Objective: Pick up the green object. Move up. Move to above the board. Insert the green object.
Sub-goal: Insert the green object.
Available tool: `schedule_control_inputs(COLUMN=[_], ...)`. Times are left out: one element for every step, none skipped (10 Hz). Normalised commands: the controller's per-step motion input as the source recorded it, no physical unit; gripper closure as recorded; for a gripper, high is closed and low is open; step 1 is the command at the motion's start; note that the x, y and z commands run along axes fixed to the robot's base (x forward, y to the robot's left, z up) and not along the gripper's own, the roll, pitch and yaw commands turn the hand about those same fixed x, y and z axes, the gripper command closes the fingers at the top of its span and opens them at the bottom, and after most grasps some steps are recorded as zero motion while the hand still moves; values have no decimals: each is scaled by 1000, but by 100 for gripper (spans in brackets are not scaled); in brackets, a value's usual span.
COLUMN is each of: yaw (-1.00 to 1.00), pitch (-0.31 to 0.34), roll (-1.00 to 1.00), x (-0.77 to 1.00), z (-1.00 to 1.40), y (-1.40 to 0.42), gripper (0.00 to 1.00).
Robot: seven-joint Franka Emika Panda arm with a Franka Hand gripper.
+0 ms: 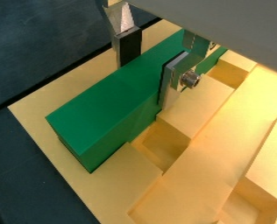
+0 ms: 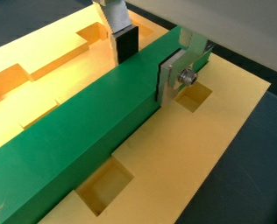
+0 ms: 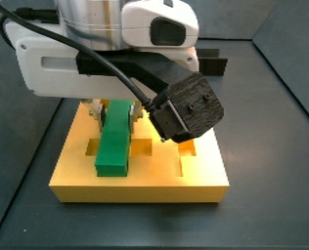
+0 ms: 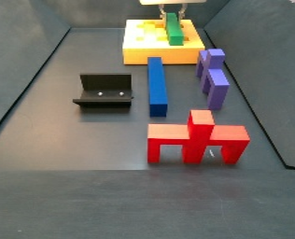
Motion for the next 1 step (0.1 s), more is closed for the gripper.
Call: schedule_control_inputs(yaw=[0], pitch=[0], roll=[0], x=[0], z=[0], y=[0], gripper=[100])
